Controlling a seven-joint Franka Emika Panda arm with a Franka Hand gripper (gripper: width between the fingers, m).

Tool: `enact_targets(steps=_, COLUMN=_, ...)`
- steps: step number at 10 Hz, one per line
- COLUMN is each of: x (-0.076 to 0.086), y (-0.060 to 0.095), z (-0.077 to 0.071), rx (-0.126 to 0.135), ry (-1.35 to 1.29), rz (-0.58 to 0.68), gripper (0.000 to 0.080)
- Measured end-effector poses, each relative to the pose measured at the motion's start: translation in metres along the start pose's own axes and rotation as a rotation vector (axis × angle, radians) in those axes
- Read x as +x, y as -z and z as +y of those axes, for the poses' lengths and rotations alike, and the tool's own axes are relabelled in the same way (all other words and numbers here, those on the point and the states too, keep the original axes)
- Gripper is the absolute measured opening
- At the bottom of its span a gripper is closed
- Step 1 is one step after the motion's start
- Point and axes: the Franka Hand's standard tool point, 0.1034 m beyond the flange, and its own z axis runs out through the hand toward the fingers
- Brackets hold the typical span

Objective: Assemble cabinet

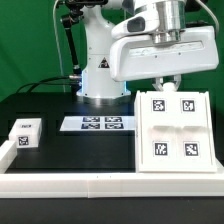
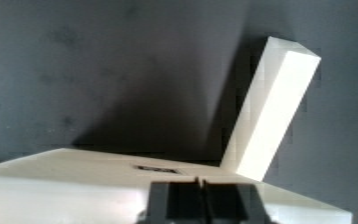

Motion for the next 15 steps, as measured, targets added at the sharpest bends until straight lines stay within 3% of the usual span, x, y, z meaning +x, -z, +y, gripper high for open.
enact_targets(steps=7, x=0.018, y=0.013, z=-0.002, rx=0.022, ry=-0.008, rz=-0.049, gripper=0.0002)
enact_targets(steps=15, x=0.021, y=0.016, z=-0.006, rx=0.024, ry=-0.030, rz=-0.052, gripper=0.0002)
